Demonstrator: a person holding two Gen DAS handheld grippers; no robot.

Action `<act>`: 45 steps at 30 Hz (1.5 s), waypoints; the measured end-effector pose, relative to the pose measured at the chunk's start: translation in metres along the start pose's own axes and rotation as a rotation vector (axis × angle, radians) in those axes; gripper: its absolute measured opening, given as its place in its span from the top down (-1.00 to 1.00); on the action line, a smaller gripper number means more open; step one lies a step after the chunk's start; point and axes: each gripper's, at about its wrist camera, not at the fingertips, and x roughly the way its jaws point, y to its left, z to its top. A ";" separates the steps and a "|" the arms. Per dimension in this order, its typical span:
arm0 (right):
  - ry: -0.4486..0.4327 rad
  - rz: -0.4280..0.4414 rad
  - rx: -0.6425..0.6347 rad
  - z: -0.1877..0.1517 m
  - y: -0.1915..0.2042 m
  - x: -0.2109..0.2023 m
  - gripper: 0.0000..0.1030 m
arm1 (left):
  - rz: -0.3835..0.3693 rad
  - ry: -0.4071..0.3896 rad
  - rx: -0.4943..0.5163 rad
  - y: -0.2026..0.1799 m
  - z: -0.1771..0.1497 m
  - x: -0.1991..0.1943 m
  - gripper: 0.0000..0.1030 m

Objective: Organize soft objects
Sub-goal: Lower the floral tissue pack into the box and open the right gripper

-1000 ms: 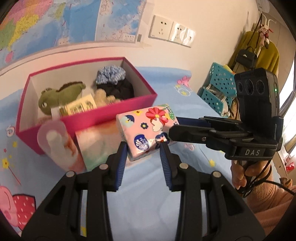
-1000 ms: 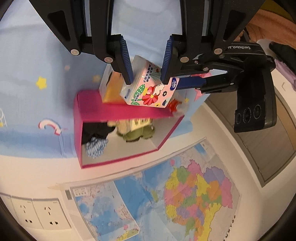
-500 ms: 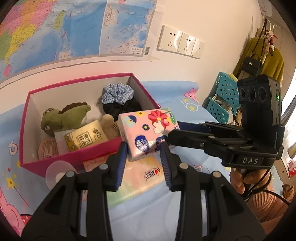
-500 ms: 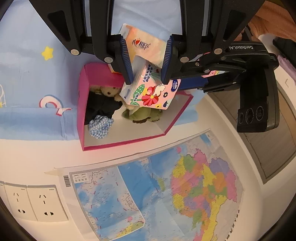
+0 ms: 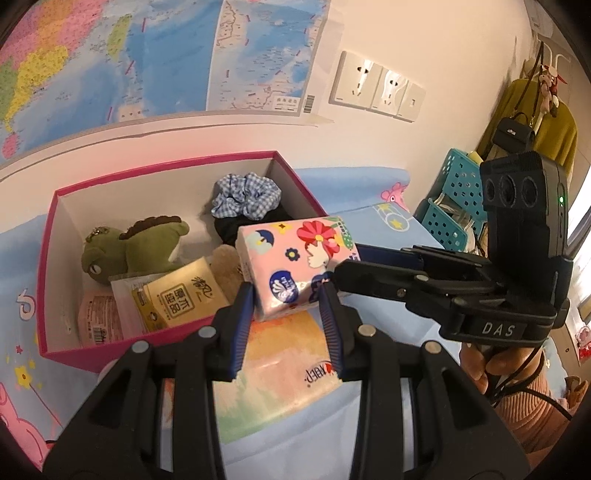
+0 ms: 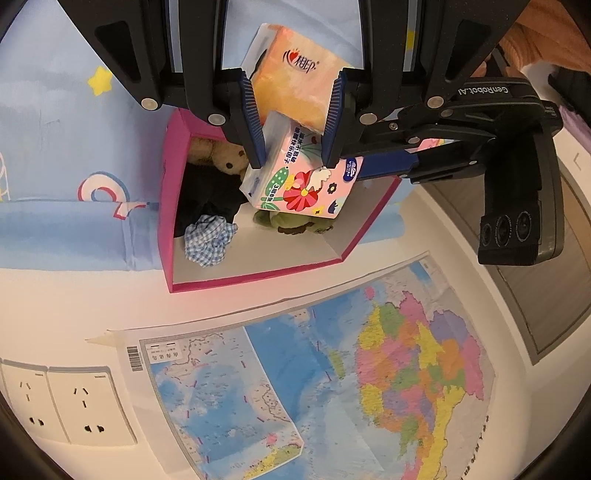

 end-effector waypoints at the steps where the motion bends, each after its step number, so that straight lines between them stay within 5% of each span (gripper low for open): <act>1: 0.001 -0.001 0.000 0.001 0.000 0.001 0.36 | 0.002 0.001 -0.002 0.001 0.001 0.001 0.27; 33: 0.039 -0.100 0.028 0.015 -0.017 0.040 0.35 | 0.081 0.086 -0.069 0.022 0.022 0.048 0.27; 36: 0.025 -0.133 0.011 0.014 -0.014 0.039 0.08 | 0.116 0.077 -0.072 0.023 0.021 0.046 0.27; 39: 0.015 -0.144 -0.002 0.013 -0.011 0.035 0.05 | 0.113 0.063 -0.075 0.024 0.020 0.041 0.26; 41: 0.007 -0.147 -0.007 0.011 -0.008 0.031 0.05 | 0.123 0.030 -0.060 0.022 0.017 0.032 0.18; 43: -0.006 -0.154 -0.027 0.007 -0.003 0.023 0.04 | 0.135 -0.020 -0.046 0.021 0.012 0.018 -0.23; 45: -0.026 -0.159 -0.045 0.001 0.003 0.013 0.01 | 0.148 -0.077 -0.030 0.019 0.003 0.000 -0.34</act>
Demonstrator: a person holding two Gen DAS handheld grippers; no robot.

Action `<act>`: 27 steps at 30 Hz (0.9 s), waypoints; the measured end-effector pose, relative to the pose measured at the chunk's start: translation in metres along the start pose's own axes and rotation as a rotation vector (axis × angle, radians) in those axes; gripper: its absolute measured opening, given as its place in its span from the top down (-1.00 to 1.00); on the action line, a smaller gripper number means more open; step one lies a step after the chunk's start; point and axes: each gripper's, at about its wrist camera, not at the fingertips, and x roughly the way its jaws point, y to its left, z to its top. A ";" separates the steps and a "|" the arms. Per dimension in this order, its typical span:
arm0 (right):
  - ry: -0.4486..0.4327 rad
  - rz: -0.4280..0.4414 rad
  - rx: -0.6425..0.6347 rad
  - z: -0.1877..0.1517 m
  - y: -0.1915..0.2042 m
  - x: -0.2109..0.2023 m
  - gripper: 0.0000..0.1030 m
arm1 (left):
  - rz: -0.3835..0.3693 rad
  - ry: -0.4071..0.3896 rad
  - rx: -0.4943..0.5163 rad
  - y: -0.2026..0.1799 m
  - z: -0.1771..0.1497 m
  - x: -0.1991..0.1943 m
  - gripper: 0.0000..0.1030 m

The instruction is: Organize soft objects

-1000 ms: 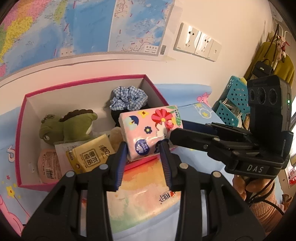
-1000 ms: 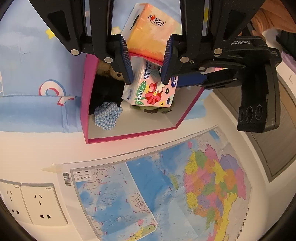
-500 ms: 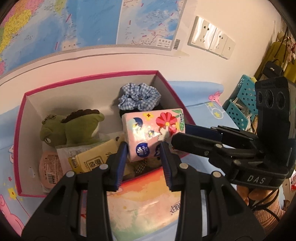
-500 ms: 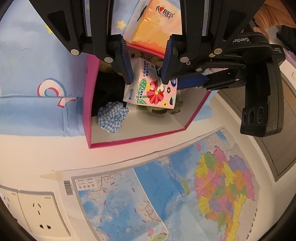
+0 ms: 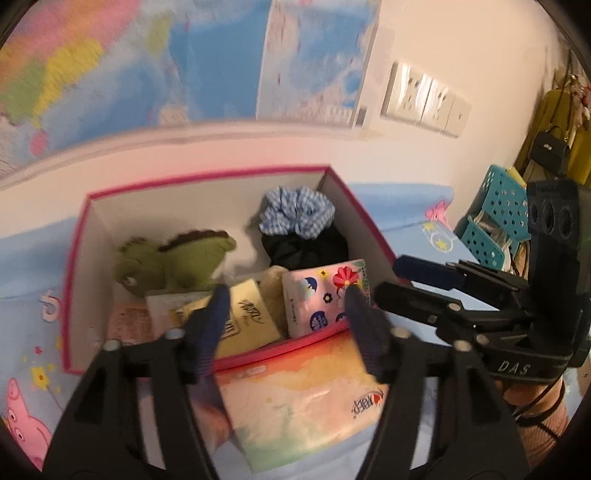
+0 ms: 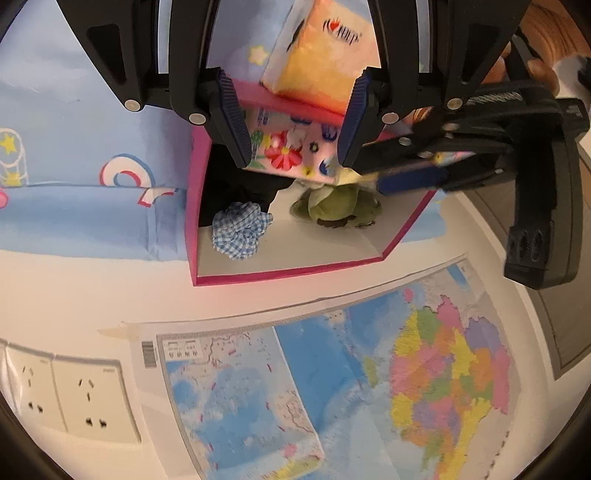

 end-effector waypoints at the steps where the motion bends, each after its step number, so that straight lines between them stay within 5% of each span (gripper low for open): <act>1: -0.010 0.000 -0.009 -0.004 0.003 -0.006 -0.03 | 0.002 -0.017 0.006 0.000 -0.002 -0.006 -0.40; 6: -0.069 -0.022 -0.093 -0.036 0.026 -0.038 -0.52 | 0.028 -0.125 0.006 0.007 -0.035 -0.053 -0.97; 13: -0.053 -0.100 -0.150 -0.084 0.055 -0.045 -0.95 | 0.123 -0.076 -0.066 0.022 -0.088 -0.069 -1.00; 27: 0.021 -0.059 -0.148 -0.124 0.080 -0.036 -0.96 | 0.204 -0.040 -0.185 0.035 -0.142 -0.084 -1.00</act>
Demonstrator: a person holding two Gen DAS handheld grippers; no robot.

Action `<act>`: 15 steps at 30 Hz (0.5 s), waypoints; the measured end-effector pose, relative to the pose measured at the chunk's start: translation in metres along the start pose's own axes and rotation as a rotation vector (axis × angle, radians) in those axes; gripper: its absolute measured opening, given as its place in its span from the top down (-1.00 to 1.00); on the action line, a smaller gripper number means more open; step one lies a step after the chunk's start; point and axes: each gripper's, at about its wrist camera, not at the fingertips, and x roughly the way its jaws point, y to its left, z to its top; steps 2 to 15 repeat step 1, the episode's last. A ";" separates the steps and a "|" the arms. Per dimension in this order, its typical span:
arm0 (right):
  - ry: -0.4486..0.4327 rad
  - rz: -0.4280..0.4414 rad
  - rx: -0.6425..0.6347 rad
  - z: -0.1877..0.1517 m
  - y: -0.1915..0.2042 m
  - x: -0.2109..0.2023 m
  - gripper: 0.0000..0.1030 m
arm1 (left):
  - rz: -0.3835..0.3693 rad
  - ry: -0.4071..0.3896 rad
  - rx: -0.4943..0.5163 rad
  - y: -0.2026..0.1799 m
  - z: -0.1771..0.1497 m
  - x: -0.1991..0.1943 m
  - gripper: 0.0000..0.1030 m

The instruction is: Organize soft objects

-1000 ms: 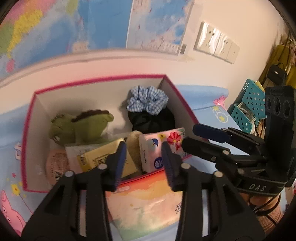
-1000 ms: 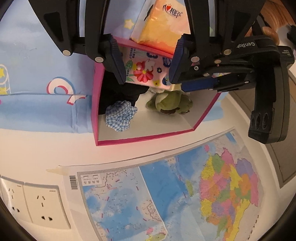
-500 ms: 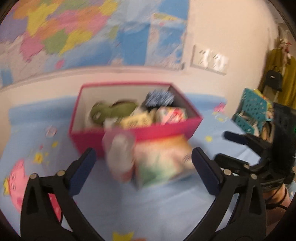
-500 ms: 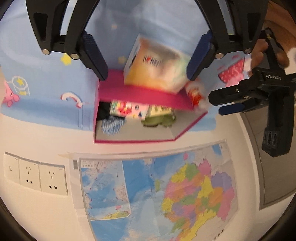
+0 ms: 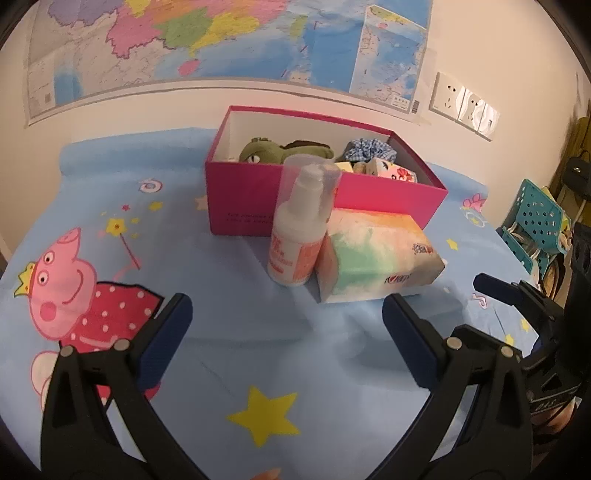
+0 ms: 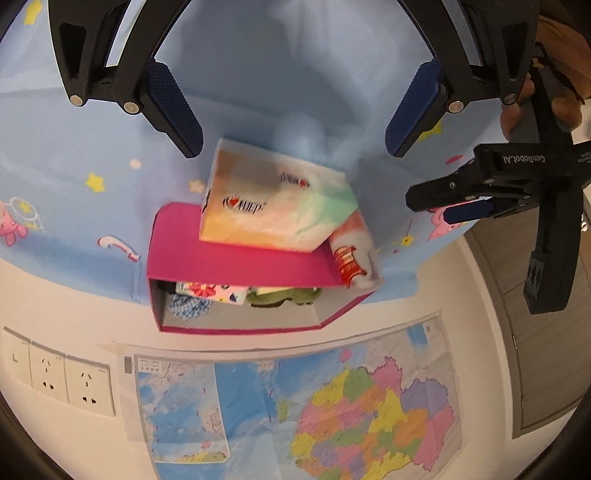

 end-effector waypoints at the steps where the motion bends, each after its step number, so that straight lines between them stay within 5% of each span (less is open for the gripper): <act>1: 0.007 -0.003 -0.004 -0.001 -0.001 0.000 -0.96 | 0.000 0.006 -0.001 0.001 0.000 0.001 -1.00; 15: 0.007 -0.003 -0.004 -0.001 -0.001 0.000 -0.96 | 0.000 0.006 -0.001 0.001 0.000 0.001 -1.00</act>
